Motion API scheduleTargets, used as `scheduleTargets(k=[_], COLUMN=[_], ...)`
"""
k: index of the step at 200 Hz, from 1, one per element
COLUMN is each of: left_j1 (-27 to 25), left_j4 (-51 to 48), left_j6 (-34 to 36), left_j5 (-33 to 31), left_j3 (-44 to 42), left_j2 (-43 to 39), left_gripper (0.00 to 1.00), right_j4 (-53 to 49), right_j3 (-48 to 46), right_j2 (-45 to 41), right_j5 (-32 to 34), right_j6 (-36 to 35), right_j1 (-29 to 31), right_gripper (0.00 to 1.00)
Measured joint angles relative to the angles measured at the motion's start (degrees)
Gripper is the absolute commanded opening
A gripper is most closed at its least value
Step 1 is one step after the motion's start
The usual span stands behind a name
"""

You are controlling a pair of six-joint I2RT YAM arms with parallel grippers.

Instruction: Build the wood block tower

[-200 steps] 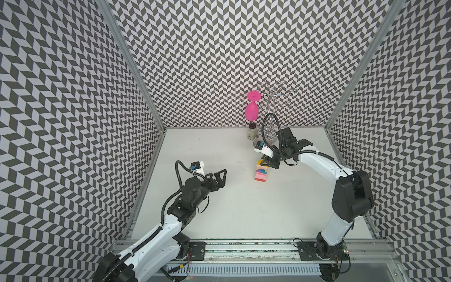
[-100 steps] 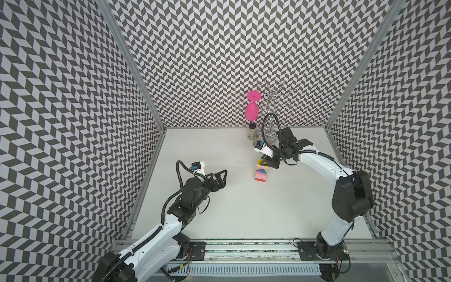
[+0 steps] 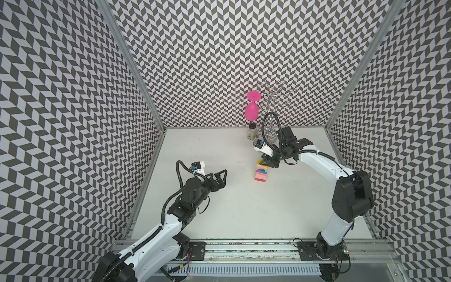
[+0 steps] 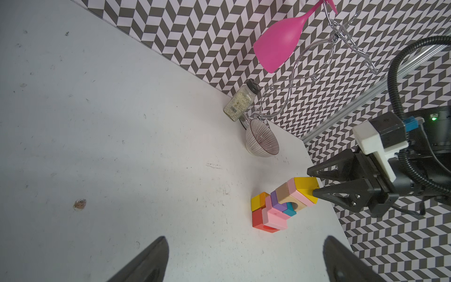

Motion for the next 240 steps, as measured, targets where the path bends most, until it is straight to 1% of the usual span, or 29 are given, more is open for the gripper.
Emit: scheduleTargets(k=[37, 59, 78, 89, 92, 103, 105, 107, 110, 122, 139, 150, 166, 182, 194, 205, 216, 230, 240], left_j1=[-0.02, -0.07, -0.13, -0.2, -0.28, -0.39, -0.39, -0.39, -0.39, -0.44, -0.39, -0.37, -0.26, 0.59, 2.58, 5.79, 8.66, 10.78, 12.48], left_j4=[-0.02, -0.02, -0.02, -0.07, -0.09, -0.72, -0.81, -0.98, -1.16, -1.51, -2.27, -2.16, -0.09, 4.85, 9.44, 10.97, 14.67, 22.86, 29.97], left_j6=[0.0, 0.24, 0.92, 1.29, 1.51, 1.86, 1.92, 1.9, 2.05, 2.45, 3.15, 4.28, 7.26, 11.74, 15.15, 17.79, 20.9, 25.22, 27.82], left_j5=[-0.02, -0.46, -1.51, -2.67, -3.21, -5.18, -5.44, -5.9, -6.54, -9.9, -16.41, -21.03, -29.49, -37.99, -42.1, -42.18, -41.53, -40.61, -39.21], left_j3=[0.0, 0.0, 0.0, 0.09, 0.13, 0.46, 0.52, 0.63, 0.76, 1.14, 1.14, 0.85, -0.79, -4.24, -7.74, -10.1, -12.44, -16.02, -18.51], left_j2=[0.0, 0.0, 0.02, 0.17, 0.24, 0.33, 0.33, 0.33, 0.33, 0.2, -0.63, -1.55, -3.28, -3.78, -3.04, -2.67, -2.91, -3.34, -1.81], left_gripper=[0.99, 0.99, 1.0, 1.0, 1.0, 1.0, 1.0, 1.0, 1.0, 1.0, 1.0, 1.0, 1.0, 0.99, 0.99, 0.99, 0.99, 0.99, 0.99], right_j4=[0.04, 0.0, 1.16, 5.25, 6.95, 14.19, 15.78, 17.59, 19.52, 29.68, 43.89, 50.49, 58.29, 63.56, 69.22, 74.93, 77.35, 79.3, 82.07], right_j3=[0.22, 0.5, 0.04, -2.56, -3.85, -9.33, -10.62, -11.91, -13.44, -20.72, -31.5, -37.79, -46.9, -54.93, -60.54, -64.61, -66.45, -66.58, -66.58], right_j2=[0.0, -0.15, -2.25, -5.99, -7.69, -13.77, -15.13, -16.41, -17.97, -24.57, -31.17, -33.07, -33.86, -33.4, -31.82, -29.16, -26.49, -23.96, -23.37], right_j5=[-0.13, -1.03, -2.36, -3.45, -3.69, -4.17, -3.96, -3.89, -3.61, -0.33, 8.31, 13.7, 19.47, 25.09, 28.72, 31.34, 32.87, 33.83, 33.53], right_j6=[0.09, 0.22, 1.79, 4.04, 5.64, 10.21, 11.74, 12.44, 14.36, 22.16, 34.71, 41.05, 46.27, 49.2, 50.12, 50.47, 49.92, 49.31, 48.87], right_j1=[0.0, -0.2, -1.6, -3.52, -4.59, -7.98, -8.87, -9.62, -10.47, -14.6, -18.95, -20.17, -20.72, -20.74, -20.74, -20.74, -20.79, -20.83, -20.83], right_gripper=[0.46, 0.51, 0.63, 0.74, 0.76, 0.81, 0.86, 0.96, 1.0, 0.99, 0.99, 0.99, 0.99, 0.99, 0.99, 0.99, 0.99, 0.99, 0.99])
